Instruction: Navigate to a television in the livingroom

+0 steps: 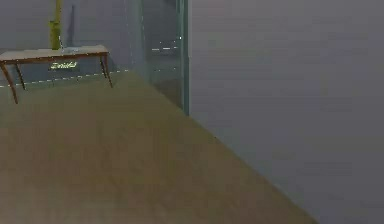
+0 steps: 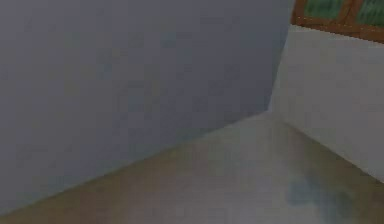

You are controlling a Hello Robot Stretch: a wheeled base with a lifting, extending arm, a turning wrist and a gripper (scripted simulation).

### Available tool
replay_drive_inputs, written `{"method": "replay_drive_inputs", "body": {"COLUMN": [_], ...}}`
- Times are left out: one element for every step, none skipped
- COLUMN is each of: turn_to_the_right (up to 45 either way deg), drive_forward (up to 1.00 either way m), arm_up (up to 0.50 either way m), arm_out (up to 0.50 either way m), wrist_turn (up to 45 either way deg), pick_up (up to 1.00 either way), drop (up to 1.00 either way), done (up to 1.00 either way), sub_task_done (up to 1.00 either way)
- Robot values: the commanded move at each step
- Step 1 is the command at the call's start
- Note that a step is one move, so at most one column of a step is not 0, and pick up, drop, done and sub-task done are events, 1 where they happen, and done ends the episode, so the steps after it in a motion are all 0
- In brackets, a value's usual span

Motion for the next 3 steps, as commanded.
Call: {"method": "replay_drive_inputs", "body": {"turn_to_the_right": [-12.0, 0.0, -3.0], "drive_forward": [0.00, 1.00, 0.00], "arm_up": [0.00, 0.00, 0.00], "arm_out": [0.00, 0.00, 0.00], "wrist_turn": [0.0, 0.0, 0.0], "pick_up": [0.00, 0.00, 0.00], "drop": [0.00, 0.00, 0.00], "done": [0.00, 0.00, 0.00], "sub_task_done": [0.00, 0.00, 0.00]}}
